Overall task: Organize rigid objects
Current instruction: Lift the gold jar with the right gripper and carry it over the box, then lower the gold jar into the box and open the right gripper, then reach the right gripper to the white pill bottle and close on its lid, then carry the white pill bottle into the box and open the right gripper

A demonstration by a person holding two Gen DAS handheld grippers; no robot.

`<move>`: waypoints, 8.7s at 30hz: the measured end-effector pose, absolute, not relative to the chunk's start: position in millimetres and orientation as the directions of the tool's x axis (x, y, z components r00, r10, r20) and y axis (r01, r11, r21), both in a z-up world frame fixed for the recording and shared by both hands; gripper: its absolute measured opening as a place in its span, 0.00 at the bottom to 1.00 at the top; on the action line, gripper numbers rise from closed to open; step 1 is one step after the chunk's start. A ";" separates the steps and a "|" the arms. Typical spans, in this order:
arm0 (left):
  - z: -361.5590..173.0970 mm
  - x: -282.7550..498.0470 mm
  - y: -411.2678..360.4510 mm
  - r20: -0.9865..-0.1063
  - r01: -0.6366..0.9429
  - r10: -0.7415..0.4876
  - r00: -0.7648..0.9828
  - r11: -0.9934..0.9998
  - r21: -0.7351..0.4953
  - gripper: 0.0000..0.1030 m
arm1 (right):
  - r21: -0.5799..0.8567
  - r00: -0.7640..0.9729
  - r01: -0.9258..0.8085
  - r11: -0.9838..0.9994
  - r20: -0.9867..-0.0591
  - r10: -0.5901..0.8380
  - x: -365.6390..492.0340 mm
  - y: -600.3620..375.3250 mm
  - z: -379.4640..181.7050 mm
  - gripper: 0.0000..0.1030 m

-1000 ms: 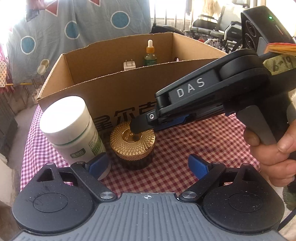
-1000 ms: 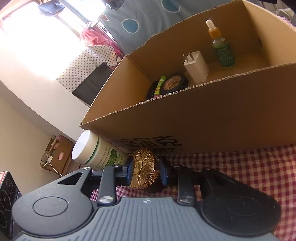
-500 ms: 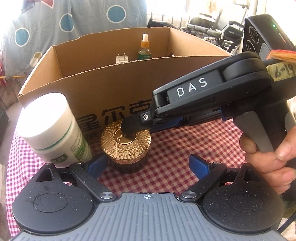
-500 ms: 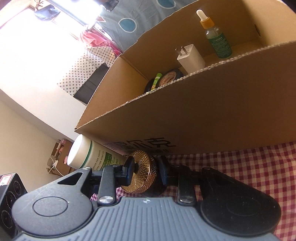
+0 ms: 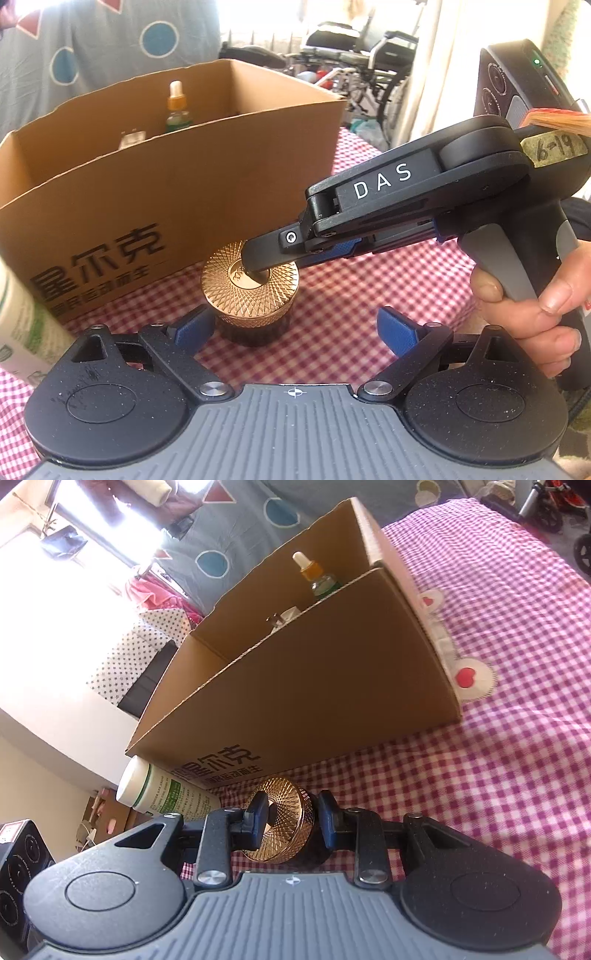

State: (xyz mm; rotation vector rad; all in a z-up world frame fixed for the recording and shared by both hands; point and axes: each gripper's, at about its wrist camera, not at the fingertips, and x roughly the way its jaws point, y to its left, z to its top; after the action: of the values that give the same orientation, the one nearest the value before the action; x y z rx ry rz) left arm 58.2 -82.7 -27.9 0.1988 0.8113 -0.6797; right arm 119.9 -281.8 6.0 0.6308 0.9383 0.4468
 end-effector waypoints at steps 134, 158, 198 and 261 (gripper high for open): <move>93.3 55.8 24.3 -0.609 0.295 -0.281 0.742 0.952 -0.079 0.96 | 0.750 0.589 -0.250 0.613 -0.385 0.711 100.3 -245.1 119.3 0.59; 11.2 108.3 60.9 -0.714 0.167 -0.219 0.665 0.975 -0.144 0.74 | 0.714 0.417 -0.196 0.672 -0.560 0.716 162.8 -142.3 65.1 0.54; 34.9 84.2 50.4 -0.672 0.193 -0.227 0.705 0.973 -0.126 0.51 | 0.695 0.441 -0.269 0.666 -0.526 0.727 142.2 -140.8 91.3 0.42; 79.8 184.1 -96.0 -0.664 0.497 -0.427 0.614 0.863 -0.095 0.98 | 0.641 0.753 -0.177 0.747 -0.401 0.522 193.8 -318.8 128.8 0.55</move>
State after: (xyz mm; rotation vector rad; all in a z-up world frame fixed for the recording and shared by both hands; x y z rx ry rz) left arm 184.1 -96.0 79.8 0.1019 0.7369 -0.5334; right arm 193.8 -318.8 128.8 0.6163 0.6056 0.4090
